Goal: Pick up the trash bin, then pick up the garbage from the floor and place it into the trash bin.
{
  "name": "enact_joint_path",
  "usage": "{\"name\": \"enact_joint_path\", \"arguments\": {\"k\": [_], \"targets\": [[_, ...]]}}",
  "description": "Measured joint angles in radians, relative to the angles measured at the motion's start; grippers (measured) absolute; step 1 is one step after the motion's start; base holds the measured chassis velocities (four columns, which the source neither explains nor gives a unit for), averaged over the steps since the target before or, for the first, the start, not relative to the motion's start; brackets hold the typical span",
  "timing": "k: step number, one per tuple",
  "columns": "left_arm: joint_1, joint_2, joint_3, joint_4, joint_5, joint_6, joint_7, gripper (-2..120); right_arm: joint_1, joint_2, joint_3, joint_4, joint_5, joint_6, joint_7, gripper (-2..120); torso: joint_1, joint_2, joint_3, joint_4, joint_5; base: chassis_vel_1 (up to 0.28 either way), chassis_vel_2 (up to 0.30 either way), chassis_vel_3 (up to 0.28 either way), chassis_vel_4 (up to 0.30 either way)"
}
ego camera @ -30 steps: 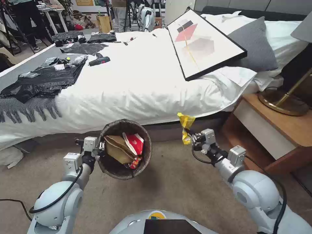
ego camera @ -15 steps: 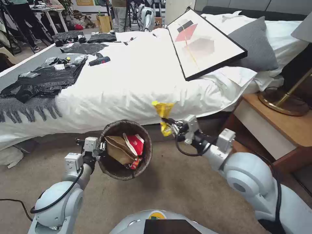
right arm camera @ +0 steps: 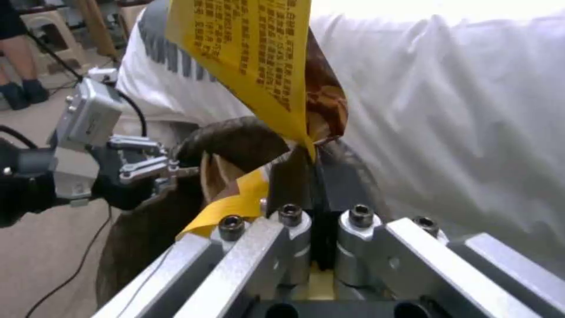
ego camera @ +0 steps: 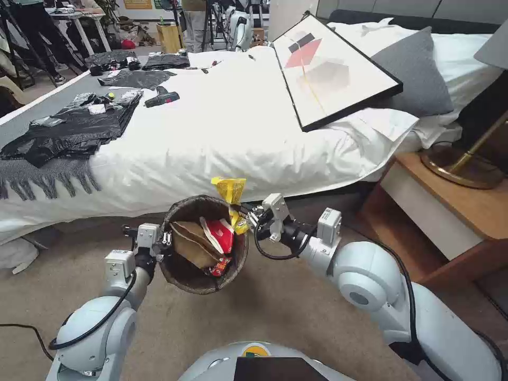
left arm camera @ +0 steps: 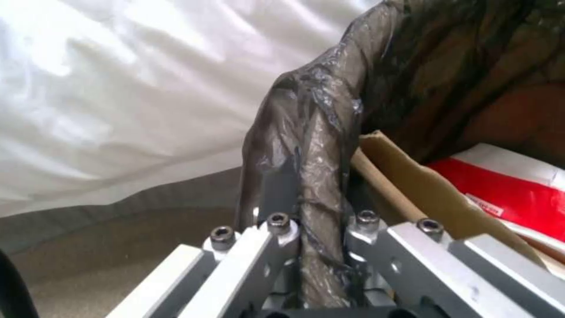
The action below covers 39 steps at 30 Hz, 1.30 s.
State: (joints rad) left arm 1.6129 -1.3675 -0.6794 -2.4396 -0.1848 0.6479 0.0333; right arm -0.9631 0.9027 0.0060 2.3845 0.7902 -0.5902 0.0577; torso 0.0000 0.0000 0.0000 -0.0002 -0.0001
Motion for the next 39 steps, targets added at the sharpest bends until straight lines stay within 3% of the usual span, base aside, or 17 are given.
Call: {"name": "enact_joint_path", "arguments": {"k": [17, 28, 39], "targets": [[-0.005, -0.005, 0.002, 0.003, 0.005, 0.0, 0.0, 3, 0.123, 0.047, -0.218, -0.088, 0.001, -0.01, 0.011, 0, 0.0, 0.0, 0.0, 0.0002, 0.0, 0.0, 0.0, 0.0, 0.0], [-0.005, -0.002, -0.002, 0.004, 0.002, 0.0, 0.0, 3, 0.153, 0.066, -0.264, -0.13, -0.002, -0.031, 0.038, -2, 0.0, 0.0, 0.0, 0.0002, 0.0, 0.0, 0.0, 0.0, 0.0], [-0.008, 0.001, -0.002, 0.005, -0.003, 0.0, 0.001, 3, 0.192, 0.089, -0.302, -0.155, -0.004, -0.036, 0.091, 40, 0.0, 0.0, 0.0, 0.0002, 0.0, 0.0, 0.0, 0.0, 0.0]]}}
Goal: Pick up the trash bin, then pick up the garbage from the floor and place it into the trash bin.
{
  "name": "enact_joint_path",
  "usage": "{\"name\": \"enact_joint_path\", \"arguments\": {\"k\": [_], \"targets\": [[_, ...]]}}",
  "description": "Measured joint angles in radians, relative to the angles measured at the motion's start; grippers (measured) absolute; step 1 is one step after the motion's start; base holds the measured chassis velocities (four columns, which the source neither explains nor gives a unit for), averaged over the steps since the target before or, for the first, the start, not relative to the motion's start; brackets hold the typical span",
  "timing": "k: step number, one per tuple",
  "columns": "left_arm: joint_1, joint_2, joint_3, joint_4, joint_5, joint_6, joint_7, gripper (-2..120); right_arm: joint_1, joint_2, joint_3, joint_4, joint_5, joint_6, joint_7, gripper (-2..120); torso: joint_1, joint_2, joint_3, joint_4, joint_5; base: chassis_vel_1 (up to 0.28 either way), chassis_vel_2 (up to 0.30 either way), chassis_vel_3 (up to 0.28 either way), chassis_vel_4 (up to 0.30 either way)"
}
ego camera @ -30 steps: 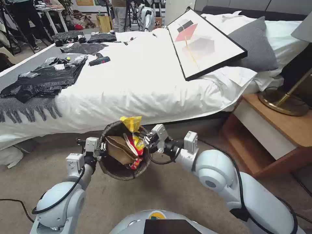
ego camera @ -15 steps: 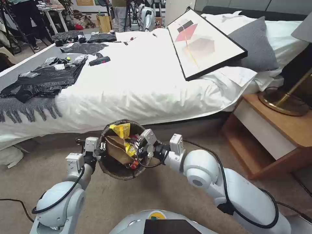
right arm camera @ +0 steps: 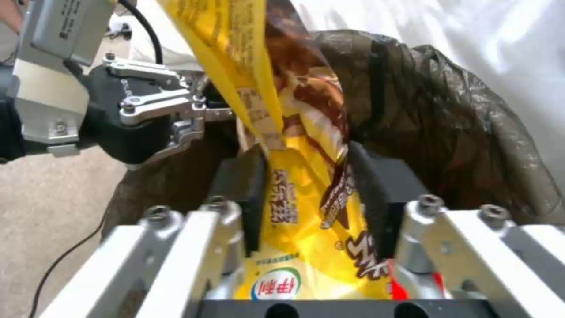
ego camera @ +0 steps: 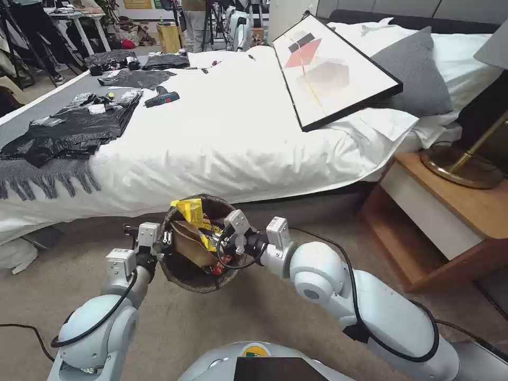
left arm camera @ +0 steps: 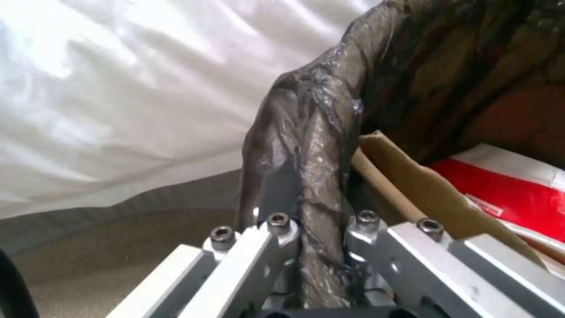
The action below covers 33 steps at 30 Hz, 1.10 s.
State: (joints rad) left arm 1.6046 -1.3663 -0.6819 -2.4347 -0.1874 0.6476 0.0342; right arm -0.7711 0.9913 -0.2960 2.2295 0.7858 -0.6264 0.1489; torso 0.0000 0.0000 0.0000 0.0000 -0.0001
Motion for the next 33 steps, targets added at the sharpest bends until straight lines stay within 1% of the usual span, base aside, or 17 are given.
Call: {"name": "enact_joint_path", "arguments": {"k": [1, 2, 5, 6, 7, 8, 9, 11, 13, 14, 16, 18, 24, 33], "targets": [[0.0, 0.0, 0.0, 0.0, 0.0, 0.0, 0.0, 3, 0.002, 0.002, -0.002, -0.003, -0.001, 0.0, 0.003, 44, 0.0, 0.0, 0.0, 0.0, 0.0, 0.0, 0.0, 0.0, 0.0], [0.0, 0.0, 0.0, 0.0, 0.0, 0.0, 0.0, 3, 0.002, 0.002, -0.002, -0.003, -0.001, 0.0, 0.003, 44, 0.0, 0.0, 0.0, 0.0, 0.0, 0.0, 0.0, 0.0, 0.0], [0.0, 0.002, 0.0, 0.0, -0.001, 0.0, 0.001, 3, 0.007, 0.008, -0.005, -0.011, -0.003, 0.001, 0.009, 59, 0.0, 0.0, 0.0, 0.0, 0.0, 0.0, 0.0, 0.0, 0.0], [0.0, 0.002, 0.0, 0.0, -0.001, 0.0, 0.001, 3, 0.007, 0.008, -0.005, -0.011, -0.003, 0.001, 0.009, 59, 0.0, 0.0, 0.0, 0.0, 0.0, 0.0, 0.0, 0.0, 0.0], [0.0, 0.002, 0.0, 0.0, -0.001, 0.0, 0.001, 3, 0.008, 0.009, -0.005, -0.014, -0.003, 0.002, 0.01, 63, 0.0, 0.0, 0.0, 0.0, 0.0, 0.0, 0.0, 0.0, 0.0], [-0.001, 0.002, 0.001, 0.0, -0.001, 0.0, 0.001, 3, 0.01, 0.01, -0.006, -0.016, -0.003, 0.002, 0.011, 69, 0.0, 0.0, 0.0, 0.0, 0.0, 0.0, 0.0, 0.0, 0.0], [-0.001, 0.002, 0.001, 0.0, -0.001, 0.0, 0.001, 3, 0.01, 0.01, -0.006, -0.016, -0.003, 0.002, 0.011, 69, 0.0, 0.0, 0.0, 0.0, 0.0, 0.0, 0.0, 0.0, 0.0], [-0.002, 0.002, 0.002, 0.001, -0.001, 0.0, 0.001, 3, 0.015, 0.012, -0.007, -0.018, -0.002, 0.004, 0.014, 80, 0.0, 0.0, 0.0, 0.0, 0.0, 0.0, 0.0, 0.0, 0.0], [-0.004, 0.002, 0.004, 0.002, -0.001, 0.0, 0.001, 3, 0.019, 0.012, -0.008, -0.017, -0.002, 0.004, 0.015, 89, 0.0, 0.0, 0.0, 0.0, 0.0, 0.0, 0.0, 0.0, 0.0], [-0.004, 0.002, 0.004, 0.002, -0.001, 0.0, 0.001, 3, 0.019, 0.012, -0.008, -0.017, -0.002, 0.004, 0.015, 89, 0.0, 0.0, 0.0, 0.0, 0.0, 0.0, 0.0, 0.0, 0.0], [-0.004, 0.002, 0.004, 0.002, -0.001, 0.0, 0.001, 3, 0.02, 0.012, -0.008, -0.015, -0.002, 0.004, 0.015, 97, 0.0, 0.0, 0.0, 0.0, 0.0, 0.0, 0.0, 0.0, 0.0], [-0.004, 0.002, 0.004, 0.003, -0.001, 0.0, 0.001, 3, 0.02, 0.012, -0.007, -0.013, -0.001, 0.005, 0.016, 100, 0.0, 0.0, 0.0, 0.0, 0.0, 0.0, 0.0, 0.0, 0.0], [-0.005, 0.001, 0.004, 0.005, -0.001, 0.0, 0.001, 3, 0.015, 0.009, 0.002, -0.001, 0.0, 0.005, 0.017, 100, 0.0, 0.0, 0.0, 0.0, 0.0001, 0.0, 0.0, 0.0, 0.0], [-0.009, -0.001, 0.006, 0.01, 0.0, 0.0, 0.001, 3, 0.009, -0.018, 0.059, 0.066, 0.037, 0.006, 0.018, 100, 0.0, 0.0, 0.0, 0.0, 0.0001, 0.0, 0.0, 0.0, 0.0]]}}
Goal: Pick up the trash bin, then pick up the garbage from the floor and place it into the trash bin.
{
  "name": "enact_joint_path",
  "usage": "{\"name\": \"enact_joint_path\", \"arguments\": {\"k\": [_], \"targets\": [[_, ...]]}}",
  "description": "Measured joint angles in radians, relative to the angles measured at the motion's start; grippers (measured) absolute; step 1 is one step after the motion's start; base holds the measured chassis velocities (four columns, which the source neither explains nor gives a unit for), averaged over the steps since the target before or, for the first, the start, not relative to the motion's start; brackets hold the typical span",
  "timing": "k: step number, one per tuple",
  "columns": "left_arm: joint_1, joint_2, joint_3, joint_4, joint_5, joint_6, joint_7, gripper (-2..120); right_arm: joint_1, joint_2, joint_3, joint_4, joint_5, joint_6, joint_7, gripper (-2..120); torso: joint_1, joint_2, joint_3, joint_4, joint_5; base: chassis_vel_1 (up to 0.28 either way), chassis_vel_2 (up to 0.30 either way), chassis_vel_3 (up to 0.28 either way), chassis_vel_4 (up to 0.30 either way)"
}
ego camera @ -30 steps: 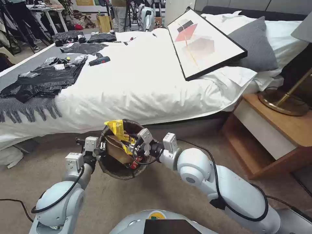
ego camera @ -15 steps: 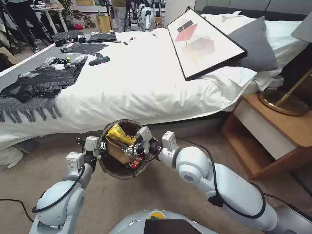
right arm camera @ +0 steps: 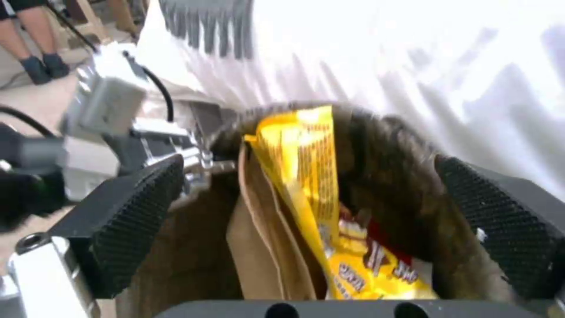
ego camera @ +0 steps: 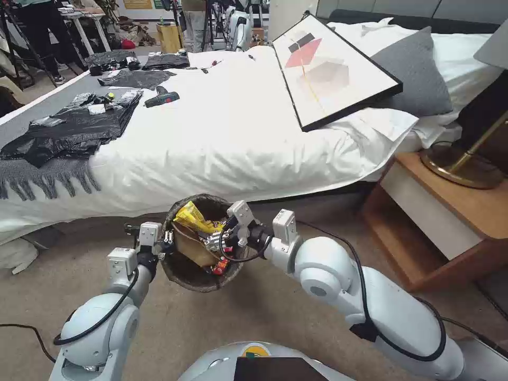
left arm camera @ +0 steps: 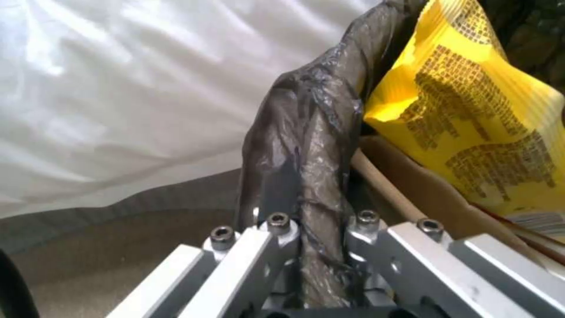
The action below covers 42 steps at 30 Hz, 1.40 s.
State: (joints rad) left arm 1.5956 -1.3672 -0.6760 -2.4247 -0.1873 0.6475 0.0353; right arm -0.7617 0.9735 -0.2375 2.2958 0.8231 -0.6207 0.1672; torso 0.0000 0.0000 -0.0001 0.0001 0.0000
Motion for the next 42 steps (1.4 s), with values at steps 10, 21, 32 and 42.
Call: {"name": "enact_joint_path", "arguments": {"k": [10, 21, 32, 42], "targets": [[-0.001, 0.0, -0.001, 0.006, 0.0, 0.0, 0.0, 3, -0.106, -0.06, 0.137, 0.083, 0.002, 0.025, -0.003, 100, 0.0, 0.0, 0.0, -0.0002, 0.0001, 0.0, 0.0, 0.0, 0.0], [-0.006, 0.002, -0.015, 0.006, -0.011, -0.003, -0.001, 3, -0.357, -0.054, 0.407, 0.085, -0.195, 0.122, -0.009, 100, 0.0, 0.0, 0.0, 0.0, 0.0001, 0.0, 0.0, 0.0, 0.0], [-0.009, 0.004, -0.025, 0.003, -0.021, -0.007, 0.001, 3, -0.678, 0.06, 0.716, 0.09, -0.421, 0.285, -0.05, 100, 0.0, 0.0, 0.0, -0.0002, 0.0, 0.0, 0.0, 0.0, 0.0], [-0.011, 0.008, -0.032, 0.005, -0.031, -0.007, 0.003, 3, -0.83, 0.232, 0.788, 0.086, -0.617, 0.405, -0.049, 100, 0.0, 0.0, 0.0, -0.0001, -0.0002, 0.0, 0.0, 0.0, 0.0]]}}
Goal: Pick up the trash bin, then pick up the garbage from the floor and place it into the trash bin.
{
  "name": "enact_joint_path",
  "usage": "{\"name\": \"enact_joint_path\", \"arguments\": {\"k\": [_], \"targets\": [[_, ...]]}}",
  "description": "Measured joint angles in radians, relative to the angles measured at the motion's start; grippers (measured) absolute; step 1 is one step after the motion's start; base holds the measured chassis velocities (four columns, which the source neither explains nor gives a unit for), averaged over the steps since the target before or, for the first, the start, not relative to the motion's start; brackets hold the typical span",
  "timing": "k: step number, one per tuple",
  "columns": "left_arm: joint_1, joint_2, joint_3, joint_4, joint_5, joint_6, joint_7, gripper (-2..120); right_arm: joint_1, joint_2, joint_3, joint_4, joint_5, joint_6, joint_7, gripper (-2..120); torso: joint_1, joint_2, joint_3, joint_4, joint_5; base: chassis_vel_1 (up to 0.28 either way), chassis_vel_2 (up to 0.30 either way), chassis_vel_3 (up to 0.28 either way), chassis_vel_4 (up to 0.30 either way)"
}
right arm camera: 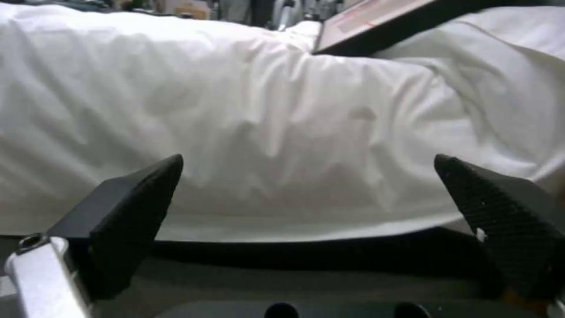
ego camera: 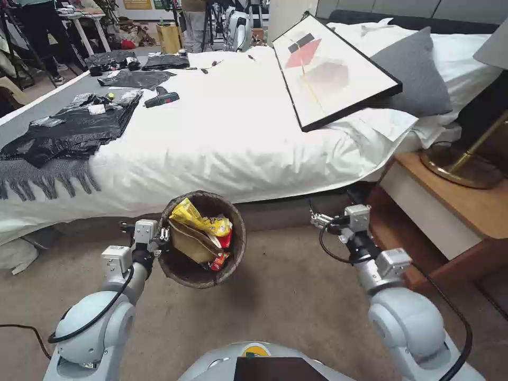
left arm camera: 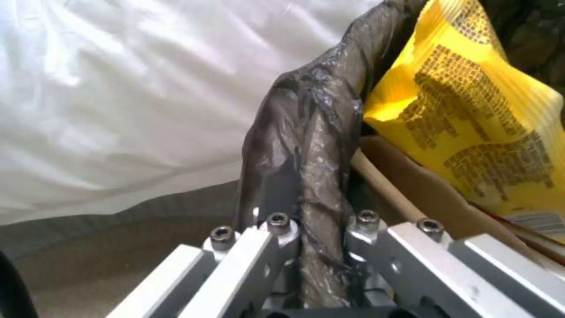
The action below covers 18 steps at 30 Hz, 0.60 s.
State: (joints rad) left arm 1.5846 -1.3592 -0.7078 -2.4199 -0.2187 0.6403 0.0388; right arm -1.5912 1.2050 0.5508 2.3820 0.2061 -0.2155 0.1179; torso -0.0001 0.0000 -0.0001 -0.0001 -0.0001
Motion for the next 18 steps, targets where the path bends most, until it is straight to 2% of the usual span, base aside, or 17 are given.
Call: {"name": "enact_joint_path", "arguments": {"k": [3, 10, 18], "targets": [[0.003, -0.001, -0.007, 0.001, 0.0, -0.003, 0.002, 3, -0.065, 0.081, 0.018, -0.013, -0.073, 0.067, -0.002, 100, 0.0, 0.0, 0.0, 0.0002, 0.0001, 0.0, 0.0, 0.0, 0.0], [0.002, -0.001, -0.012, 0.006, 0.007, -0.008, 0.003, 3, -0.184, 0.176, 0.033, -0.018, -0.134, 0.162, -0.021, 100, 0.0, 0.0, 0.0, -0.0001, -0.0001, 0.0, 0.0, 0.0, 0.0], [0.002, 0.005, -0.009, 0.005, 0.011, 0.0, 0.007, 3, -0.22, 0.199, 0.048, -0.023, -0.149, 0.198, -0.035, 100, 0.0, 0.0, 0.0, 0.0001, 0.0, 0.0, 0.0, 0.0, 0.0]]}}
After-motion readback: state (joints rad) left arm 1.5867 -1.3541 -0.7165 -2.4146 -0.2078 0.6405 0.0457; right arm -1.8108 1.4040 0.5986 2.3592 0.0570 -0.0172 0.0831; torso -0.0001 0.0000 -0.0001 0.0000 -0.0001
